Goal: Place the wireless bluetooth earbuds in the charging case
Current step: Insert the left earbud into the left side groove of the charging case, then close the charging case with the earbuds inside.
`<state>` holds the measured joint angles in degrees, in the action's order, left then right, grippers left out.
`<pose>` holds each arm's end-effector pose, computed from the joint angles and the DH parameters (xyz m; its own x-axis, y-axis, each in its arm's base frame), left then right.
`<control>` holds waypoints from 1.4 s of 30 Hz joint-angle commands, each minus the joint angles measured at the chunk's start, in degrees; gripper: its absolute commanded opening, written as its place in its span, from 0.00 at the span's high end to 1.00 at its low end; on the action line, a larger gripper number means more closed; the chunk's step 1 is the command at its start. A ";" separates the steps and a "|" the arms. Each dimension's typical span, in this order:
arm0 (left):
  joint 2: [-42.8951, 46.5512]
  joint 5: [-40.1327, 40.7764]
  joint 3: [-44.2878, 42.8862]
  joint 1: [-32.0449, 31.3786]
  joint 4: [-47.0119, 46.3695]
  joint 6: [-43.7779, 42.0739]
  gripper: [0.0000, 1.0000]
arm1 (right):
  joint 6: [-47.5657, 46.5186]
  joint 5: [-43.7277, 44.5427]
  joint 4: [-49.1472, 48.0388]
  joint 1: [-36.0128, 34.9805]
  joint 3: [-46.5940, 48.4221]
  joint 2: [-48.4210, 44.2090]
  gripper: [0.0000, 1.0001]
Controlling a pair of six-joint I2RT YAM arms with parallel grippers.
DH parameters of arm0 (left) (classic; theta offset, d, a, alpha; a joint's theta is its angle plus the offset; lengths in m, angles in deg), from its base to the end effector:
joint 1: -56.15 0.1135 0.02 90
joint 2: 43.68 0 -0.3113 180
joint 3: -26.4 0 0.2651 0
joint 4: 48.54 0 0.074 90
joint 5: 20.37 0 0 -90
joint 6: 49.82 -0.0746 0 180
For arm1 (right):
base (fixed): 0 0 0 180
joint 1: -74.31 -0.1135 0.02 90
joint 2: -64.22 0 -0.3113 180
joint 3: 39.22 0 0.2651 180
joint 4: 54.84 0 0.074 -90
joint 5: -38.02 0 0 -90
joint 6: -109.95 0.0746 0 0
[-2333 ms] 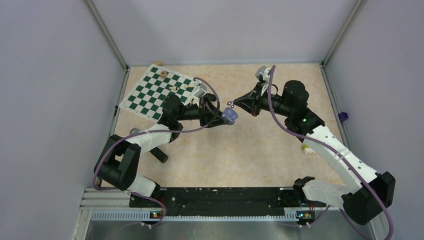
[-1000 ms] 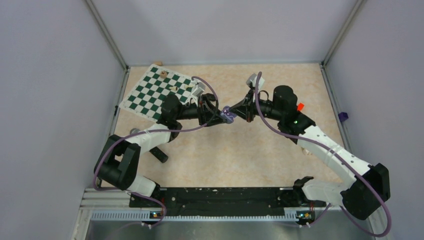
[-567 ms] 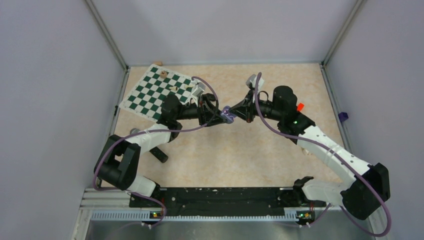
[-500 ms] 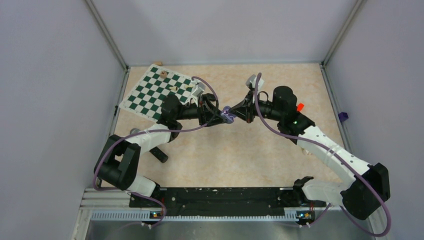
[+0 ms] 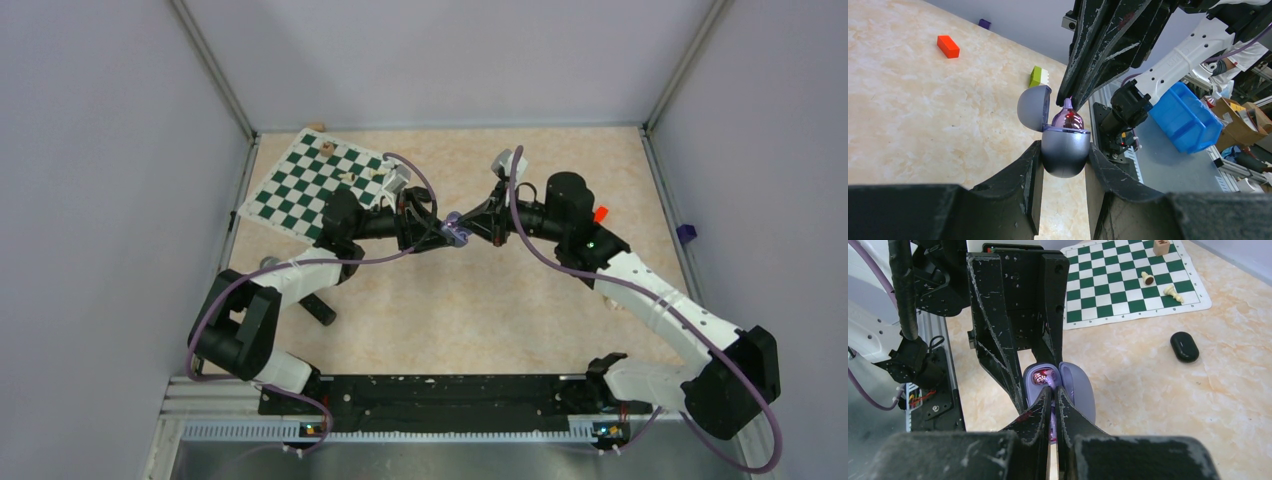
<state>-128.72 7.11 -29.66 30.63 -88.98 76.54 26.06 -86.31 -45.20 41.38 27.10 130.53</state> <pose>0.2704 -0.2024 0.3167 -0.4387 -0.0937 -0.8938 0.8983 -0.0171 -0.4391 0.2237 0.1950 0.3759 -0.2371 -0.0488 -0.9703 -0.8955 0.3983 0.1987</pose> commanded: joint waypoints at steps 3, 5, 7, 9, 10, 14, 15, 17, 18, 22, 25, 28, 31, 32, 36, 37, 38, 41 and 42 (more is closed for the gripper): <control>0.52 0.13 -0.97 0.41 -3.72 0.59 1.00 | -0.51 -1.25 -1.92 -0.91 -0.54 0.24 1.00; 0.49 0.19 -0.96 0.38 -3.72 0.64 1.00 | -0.47 -1.46 -1.92 -0.91 -0.50 0.38 1.00; 0.51 0.12 -0.96 0.36 -3.75 0.64 1.00 | -0.41 -1.62 -2.00 -0.99 -0.51 0.49 1.00; 0.45 0.17 -0.96 0.38 -3.84 0.67 1.00 | -0.49 -1.54 -1.98 -1.16 -0.53 0.67 0.99; 0.45 0.08 -1.01 0.35 -3.84 0.65 1.00 | -0.50 -1.53 -1.95 -1.25 -0.50 0.74 0.99; 0.48 0.03 -0.96 0.44 -4.01 0.81 1.00 | -0.52 -1.41 -1.92 -1.37 -0.41 0.70 0.98; 0.48 0.03 -0.90 0.36 -3.97 0.77 1.00 | -0.55 -1.32 -1.92 -1.35 -0.41 0.56 0.95; 0.49 0.03 -0.88 0.38 -3.96 0.68 1.00 | -0.71 -1.19 -1.67 -1.35 -0.20 0.35 0.92; 0.46 0.04 -0.90 0.34 -3.99 0.71 1.00 | -0.80 -1.11 -1.60 -1.35 -0.19 0.23 0.90; 0.51 0.12 -0.93 0.40 -3.98 0.73 1.00 | -1.11 -0.47 -1.02 -1.35 0.38 -0.29 0.84; 0.58 0.09 -0.95 0.43 -3.97 0.73 1.00 | -1.61 0.67 0.01 -1.24 1.26 -1.21 0.84; 0.48 0.03 -0.90 0.45 -4.01 0.67 1.00 | -1.71 0.39 0.87 -0.28 2.44 -2.44 0.84; 0.20 -0.25 -0.88 0.39 -3.98 0.72 1.00 | -1.41 -0.17 1.65 1.39 3.89 -4.52 0.83; 0.18 -0.37 -0.89 0.37 -4.03 0.65 1.00 | -1.32 -0.29 1.77 2.06 4.17 -5.19 0.83; -0.13 -1.38 -1.01 0.36 -4.11 0.61 1.00 | -1.10 -0.05 2.04 5.10 4.12 -7.44 0.78; -0.13 -1.52 -1.04 0.27 -4.09 0.64 1.00 | -1.28 0.48 2.08 5.60 3.88 -7.84 0.76; -0.14 -1.78 -1.05 0.27 -4.11 0.60 1.00 | -1.54 1.49 2.11 6.01 3.63 -8.14 0.73; -0.09 -2.71 -1.24 -0.01 -4.02 0.63 1.00 | -2.73 4.65 1.89 7.42 2.61 -8.22 0.64; -0.10 -3.00 -1.27 -0.22 -4.00 0.55 1.00 | -3.15 4.92 1.67 7.96 2.21 -8.08 0.59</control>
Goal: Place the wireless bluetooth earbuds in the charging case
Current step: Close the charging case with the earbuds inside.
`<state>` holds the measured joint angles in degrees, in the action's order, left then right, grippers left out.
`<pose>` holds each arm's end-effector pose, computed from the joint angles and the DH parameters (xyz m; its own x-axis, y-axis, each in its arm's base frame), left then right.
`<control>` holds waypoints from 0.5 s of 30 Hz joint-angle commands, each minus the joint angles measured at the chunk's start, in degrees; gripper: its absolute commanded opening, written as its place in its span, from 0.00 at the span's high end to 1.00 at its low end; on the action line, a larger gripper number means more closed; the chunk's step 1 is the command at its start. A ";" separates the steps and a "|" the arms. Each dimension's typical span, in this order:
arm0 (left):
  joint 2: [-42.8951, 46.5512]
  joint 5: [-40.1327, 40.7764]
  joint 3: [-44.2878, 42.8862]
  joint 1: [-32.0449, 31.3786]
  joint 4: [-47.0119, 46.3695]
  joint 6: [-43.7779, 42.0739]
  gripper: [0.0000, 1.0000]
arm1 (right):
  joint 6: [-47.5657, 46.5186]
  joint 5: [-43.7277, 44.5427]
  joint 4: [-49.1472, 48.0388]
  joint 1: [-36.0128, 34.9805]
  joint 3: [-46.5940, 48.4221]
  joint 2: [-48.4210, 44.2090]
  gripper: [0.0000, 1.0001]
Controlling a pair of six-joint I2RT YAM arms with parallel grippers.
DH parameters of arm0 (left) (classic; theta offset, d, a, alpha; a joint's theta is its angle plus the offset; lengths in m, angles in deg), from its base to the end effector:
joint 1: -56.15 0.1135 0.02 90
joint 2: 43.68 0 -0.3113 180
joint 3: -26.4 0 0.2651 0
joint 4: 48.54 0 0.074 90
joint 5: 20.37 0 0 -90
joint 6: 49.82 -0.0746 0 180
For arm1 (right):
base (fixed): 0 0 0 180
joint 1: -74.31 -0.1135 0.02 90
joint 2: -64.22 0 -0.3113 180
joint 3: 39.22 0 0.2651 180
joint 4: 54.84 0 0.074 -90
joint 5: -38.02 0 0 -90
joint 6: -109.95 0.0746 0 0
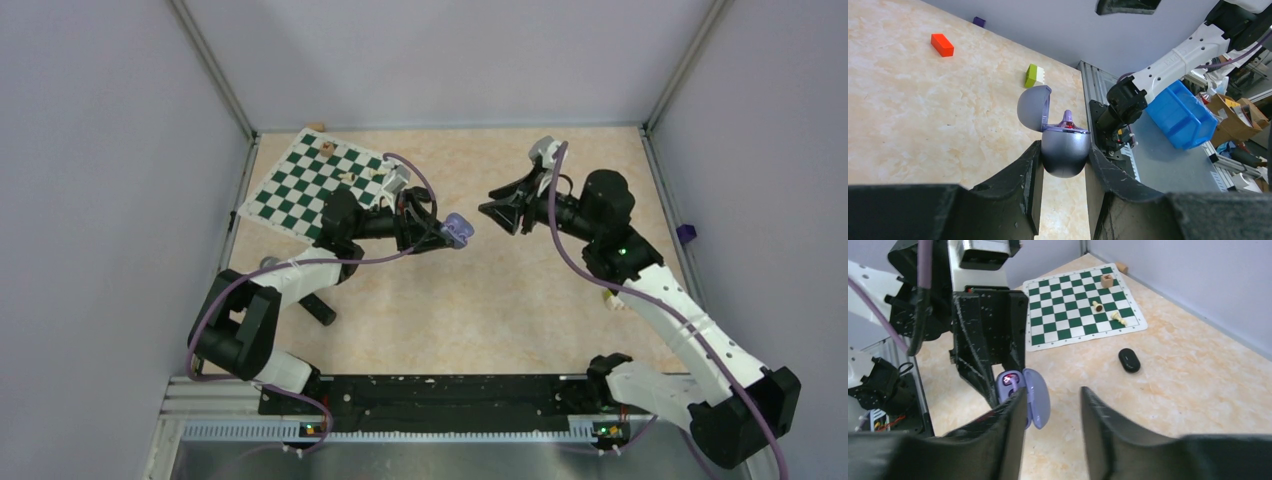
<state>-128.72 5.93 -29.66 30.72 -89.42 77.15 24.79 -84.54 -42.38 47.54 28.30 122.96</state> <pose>0.2691 -0.2020 0.3173 -0.4421 -0.0849 -0.8930 0.8970 -0.0345 -0.4408 0.2114 0.1516 0.4113 -0.1296 0.0143 -0.9915 -0.8512 0.5112 0.1186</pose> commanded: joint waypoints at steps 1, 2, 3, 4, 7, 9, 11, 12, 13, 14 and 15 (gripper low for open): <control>-0.13 -2.27 -1.32 -0.50 -3.47 -0.06 1.00 | -2.36 3.41 -1.59 2.20 0.44 -0.41 0.51; -0.16 -2.68 -1.45 -0.74 -3.41 -0.13 1.00 | -3.09 3.84 -2.03 2.37 -0.16 -0.27 0.43; -0.16 -3.10 -1.47 -0.94 -3.27 -0.37 1.00 | -3.80 4.12 -2.42 2.34 -0.79 -0.17 0.37; -0.18 -3.59 -1.64 -1.25 -3.08 -0.43 1.00 | -4.36 4.25 -2.72 2.39 -1.39 0.07 0.32; -0.30 -5.10 -1.99 -2.13 -2.85 -0.63 1.00 | -6.72 3.85 -2.94 2.41 -1.94 0.90 0.20; -0.30 -6.12 -2.23 -2.67 -2.47 -0.80 1.00 | -8.35 3.14 -2.47 2.40 -2.05 1.53 0.16; -0.29 -6.84 -2.53 -3.13 -2.28 -0.98 1.00 | -10.24 2.17 -1.54 2.39 -1.90 2.34 0.14; -0.27 -7.11 -2.65 -3.32 -2.03 -1.02 1.00 | -11.07 1.90 -0.98 2.34 -1.78 2.71 0.13; -0.26 -7.23 -2.75 -3.46 -1.78 -1.14 1.00 | -11.92 1.43 -0.27 2.41 -1.55 3.15 0.13; -0.16 -7.38 -2.82 -3.68 -1.45 -1.43 1.00 | -12.94 0.71 0.39 2.34 -1.24 3.62 0.13; -0.10 -7.48 -2.87 -3.74 -1.00 -1.79 1.00 | -14.09 -0.32 2.06 2.39 -0.67 4.18 0.13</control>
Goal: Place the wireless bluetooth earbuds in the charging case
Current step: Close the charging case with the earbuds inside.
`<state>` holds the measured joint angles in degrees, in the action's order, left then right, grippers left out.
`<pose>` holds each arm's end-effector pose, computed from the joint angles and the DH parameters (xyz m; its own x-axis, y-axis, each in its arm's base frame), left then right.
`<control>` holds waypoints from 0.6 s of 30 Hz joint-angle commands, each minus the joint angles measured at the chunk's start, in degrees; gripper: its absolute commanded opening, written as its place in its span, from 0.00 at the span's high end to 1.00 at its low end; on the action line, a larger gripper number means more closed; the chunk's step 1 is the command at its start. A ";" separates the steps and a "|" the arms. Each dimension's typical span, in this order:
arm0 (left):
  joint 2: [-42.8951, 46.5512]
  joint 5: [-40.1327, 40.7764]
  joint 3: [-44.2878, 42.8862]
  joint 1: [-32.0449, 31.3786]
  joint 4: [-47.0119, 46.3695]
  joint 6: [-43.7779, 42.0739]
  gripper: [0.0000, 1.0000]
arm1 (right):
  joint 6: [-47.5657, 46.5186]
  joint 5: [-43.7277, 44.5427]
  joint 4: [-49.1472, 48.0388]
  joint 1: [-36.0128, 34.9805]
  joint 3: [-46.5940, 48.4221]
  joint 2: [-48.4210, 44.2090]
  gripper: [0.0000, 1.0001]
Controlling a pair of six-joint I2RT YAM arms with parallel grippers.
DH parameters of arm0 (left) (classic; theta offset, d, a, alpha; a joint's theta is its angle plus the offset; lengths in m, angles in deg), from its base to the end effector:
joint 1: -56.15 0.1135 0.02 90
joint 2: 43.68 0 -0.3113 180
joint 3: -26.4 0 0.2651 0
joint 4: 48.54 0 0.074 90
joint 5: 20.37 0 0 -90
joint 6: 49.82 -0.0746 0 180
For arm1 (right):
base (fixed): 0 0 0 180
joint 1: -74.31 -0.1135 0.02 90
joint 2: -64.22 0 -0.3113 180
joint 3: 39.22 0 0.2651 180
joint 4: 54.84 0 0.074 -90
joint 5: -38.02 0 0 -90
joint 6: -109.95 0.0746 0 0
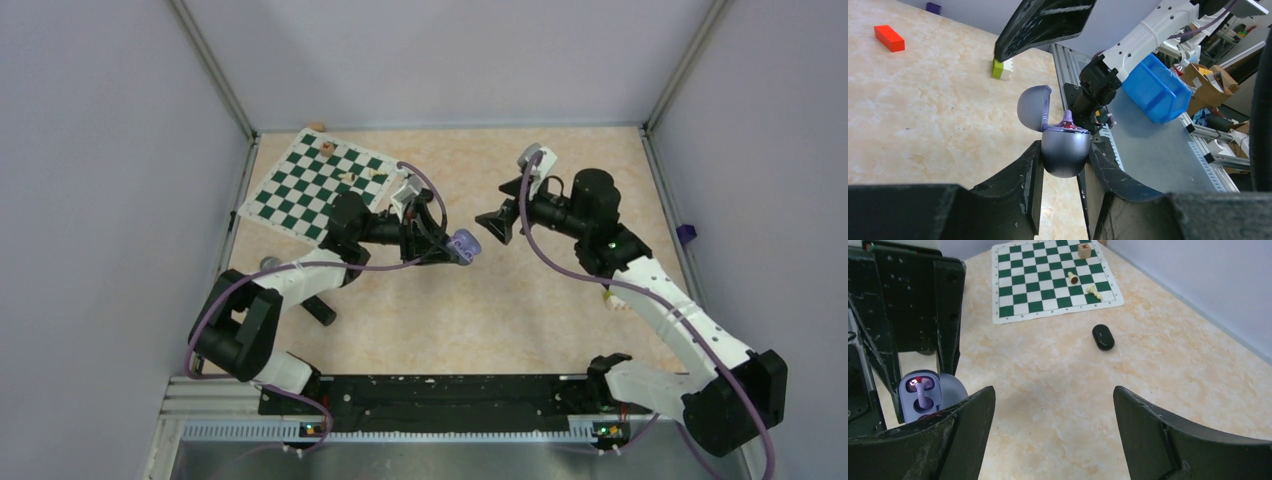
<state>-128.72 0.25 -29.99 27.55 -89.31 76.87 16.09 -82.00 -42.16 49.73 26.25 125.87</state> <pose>0.2508 -0.2163 0.3176 -0.4329 -0.0036 -0.9014 0.8896 -0.1634 -0.4266 0.2333 0.1478 0.3838 -0.0852 -0.1031 -0.9910 -0.8173 0.5761 0.0104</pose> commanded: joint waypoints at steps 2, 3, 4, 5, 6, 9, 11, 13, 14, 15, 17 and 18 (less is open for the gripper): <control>-0.11 -1.78 -2.63 -0.65 -0.61 -1.85 1.00 | -6.94 -4.42 4.53 0.18 2.33 2.30 0.13; -0.11 -1.76 -2.62 -0.66 -0.51 -1.92 1.00 | -7.40 -4.88 5.17 0.20 2.52 2.51 0.13; -0.06 -1.80 -2.58 -0.67 -0.44 -2.01 1.00 | -7.73 -5.47 5.26 0.17 2.53 2.65 0.13; -0.04 -1.74 -2.57 -0.74 -0.38 -2.14 1.00 | -8.01 -6.06 5.68 0.23 2.55 2.68 0.13; -0.02 -1.72 -2.62 -0.69 -0.21 -2.19 1.00 | -8.23 -6.88 6.04 0.15 2.54 2.61 0.13; 0.07 -1.47 -2.70 -0.68 0.54 -2.77 1.00 | -9.02 -9.53 7.22 0.20 2.86 2.69 0.13; -0.10 -1.33 -2.74 -0.69 1.20 -3.21 1.00 | -9.30 -11.20 7.63 0.23 2.85 2.30 0.13; -0.23 -1.17 -2.90 -0.68 1.64 -3.49 1.00 | -9.32 -12.51 7.61 0.15 2.74 1.77 0.13; -0.25 -1.19 -2.87 -0.69 1.64 -3.54 1.00 | -9.33 -13.20 7.62 0.20 2.71 1.59 0.13; -0.32 -1.18 -2.86 -0.75 1.66 -3.55 1.00 | -9.18 -13.75 7.66 0.23 2.63 1.46 0.13; -0.55 -1.07 -2.92 -0.67 1.65 -3.56 1.00 | -9.00 -14.79 7.65 0.23 2.62 1.21 0.13; -0.65 -1.10 -2.96 -0.67 1.70 -3.55 1.00 | -8.93 -15.16 7.58 0.17 2.62 1.11 0.13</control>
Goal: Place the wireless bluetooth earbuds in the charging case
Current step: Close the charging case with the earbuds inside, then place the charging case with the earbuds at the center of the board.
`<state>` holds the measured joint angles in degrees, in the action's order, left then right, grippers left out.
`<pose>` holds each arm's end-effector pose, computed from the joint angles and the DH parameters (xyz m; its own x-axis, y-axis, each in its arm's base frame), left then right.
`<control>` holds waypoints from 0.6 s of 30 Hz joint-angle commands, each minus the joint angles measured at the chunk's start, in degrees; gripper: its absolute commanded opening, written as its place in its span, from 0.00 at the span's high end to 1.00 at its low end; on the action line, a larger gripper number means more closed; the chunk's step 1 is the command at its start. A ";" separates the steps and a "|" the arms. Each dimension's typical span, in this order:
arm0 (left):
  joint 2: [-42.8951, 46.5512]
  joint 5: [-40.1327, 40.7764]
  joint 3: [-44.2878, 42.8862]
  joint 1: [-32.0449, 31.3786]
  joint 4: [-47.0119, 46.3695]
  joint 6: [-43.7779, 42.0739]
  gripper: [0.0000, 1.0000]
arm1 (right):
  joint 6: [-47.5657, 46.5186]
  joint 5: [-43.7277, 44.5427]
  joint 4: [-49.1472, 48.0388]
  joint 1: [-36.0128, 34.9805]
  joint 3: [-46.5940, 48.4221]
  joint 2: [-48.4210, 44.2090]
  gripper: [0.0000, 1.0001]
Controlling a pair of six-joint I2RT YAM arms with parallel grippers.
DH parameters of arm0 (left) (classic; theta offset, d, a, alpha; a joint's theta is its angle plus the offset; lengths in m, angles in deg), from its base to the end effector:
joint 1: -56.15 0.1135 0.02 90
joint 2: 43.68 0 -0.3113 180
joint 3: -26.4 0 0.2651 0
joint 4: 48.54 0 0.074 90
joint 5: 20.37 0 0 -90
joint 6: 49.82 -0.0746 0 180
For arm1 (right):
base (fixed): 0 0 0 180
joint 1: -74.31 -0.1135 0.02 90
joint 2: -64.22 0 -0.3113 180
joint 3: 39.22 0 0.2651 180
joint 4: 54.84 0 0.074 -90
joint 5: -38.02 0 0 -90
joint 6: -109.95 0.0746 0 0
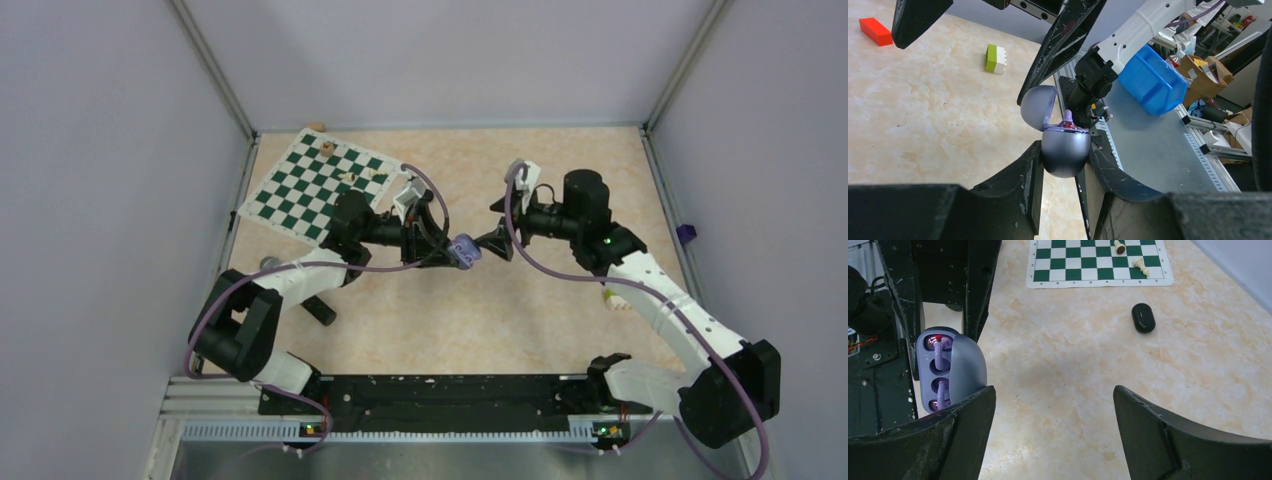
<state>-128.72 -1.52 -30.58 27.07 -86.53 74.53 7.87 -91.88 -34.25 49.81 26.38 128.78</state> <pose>0.2485 -0.2190 0.3158 -0.4239 0.0271 -0.9053 0.8873 -0.1882 -0.4211 0.2304 0.1576 0.3555 -0.1161 -0.2293 -0.9664 -0.9127 0.4085 0.0127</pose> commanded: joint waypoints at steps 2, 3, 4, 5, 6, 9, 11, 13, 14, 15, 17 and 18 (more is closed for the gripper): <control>-0.68 0.77 -2.35 -0.19 -1.05 -1.29 1.00 | -0.52 -6.02 -0.31 0.08 2.37 -1.96 0.13; -0.74 0.91 -2.34 -0.22 -0.98 -1.34 1.00 | -0.43 -6.37 -0.31 0.12 2.40 -2.05 0.13; -0.73 0.99 -2.38 -0.22 -0.88 -1.53 1.00 | -0.33 -6.88 -0.31 0.14 2.37 -2.25 0.13; -0.82 1.08 -2.42 -0.27 -0.69 -1.66 1.00 | -0.24 -7.59 -0.32 0.10 2.41 -2.44 0.13; -0.78 1.24 -2.45 -0.25 -0.49 -1.72 1.00 | -0.15 -8.37 -0.35 0.10 2.33 -2.61 0.13; -0.99 1.82 -2.58 -0.24 0.10 -2.25 1.00 | 0.27 -9.25 -0.67 0.14 2.23 -3.18 0.13; -1.08 2.51 -2.86 -0.27 1.78 -3.13 1.00 | 0.53 -8.27 -1.01 0.12 2.08 -3.62 0.13; -1.17 3.28 -3.26 -0.20 4.07 -4.49 1.00 | 0.94 -5.47 -1.96 0.13 1.93 -4.19 0.13; -1.26 3.73 -3.59 -0.25 5.26 -5.22 1.00 | 1.59 -2.81 -2.86 0.13 1.79 -4.59 0.13; -1.46 4.07 -3.87 -0.27 6.33 -6.12 1.00 | 2.37 0.53 -4.00 0.19 1.58 -4.95 0.12; -2.02 5.14 -4.47 -0.25 8.62 -7.47 1.00 | 3.95 9.82 -6.35 0.45 0.84 -5.80 0.11; -2.43 5.54 -5.03 -0.19 10.29 -8.51 1.00 | 4.63 13.45 -6.90 0.80 0.49 -6.16 0.10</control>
<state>-130.01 1.49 -32.24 27.03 -80.32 70.33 9.60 -92.34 -35.36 49.86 26.38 125.24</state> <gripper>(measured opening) 0.372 0.888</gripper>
